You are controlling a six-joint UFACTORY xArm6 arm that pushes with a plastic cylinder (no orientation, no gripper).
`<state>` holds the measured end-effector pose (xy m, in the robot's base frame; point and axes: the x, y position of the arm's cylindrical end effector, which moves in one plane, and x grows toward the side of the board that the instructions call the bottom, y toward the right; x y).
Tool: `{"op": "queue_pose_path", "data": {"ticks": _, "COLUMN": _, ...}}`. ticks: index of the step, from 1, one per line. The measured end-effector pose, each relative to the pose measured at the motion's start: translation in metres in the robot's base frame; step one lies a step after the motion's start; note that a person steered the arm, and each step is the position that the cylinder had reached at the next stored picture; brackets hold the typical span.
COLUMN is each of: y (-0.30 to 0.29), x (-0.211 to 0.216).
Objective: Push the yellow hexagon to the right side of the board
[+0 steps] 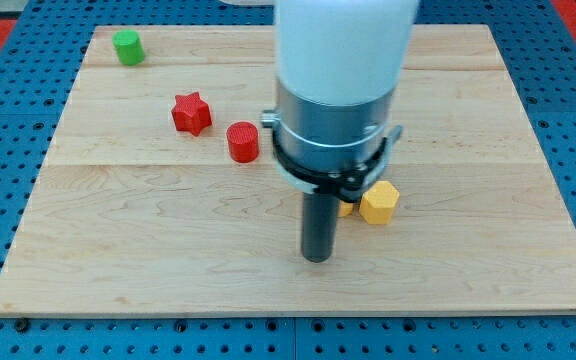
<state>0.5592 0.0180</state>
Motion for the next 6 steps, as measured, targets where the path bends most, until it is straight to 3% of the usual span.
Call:
{"op": "queue_pose_path", "data": {"ticks": 1, "y": 0.034, "x": -0.027}}
{"op": "queue_pose_path", "data": {"ticks": 2, "y": 0.11, "x": -0.078}}
{"op": "queue_pose_path", "data": {"ticks": 3, "y": 0.113, "x": -0.077}}
{"op": "queue_pose_path", "data": {"ticks": 4, "y": 0.127, "x": -0.05}}
{"op": "queue_pose_path", "data": {"ticks": 6, "y": 0.152, "x": -0.111}}
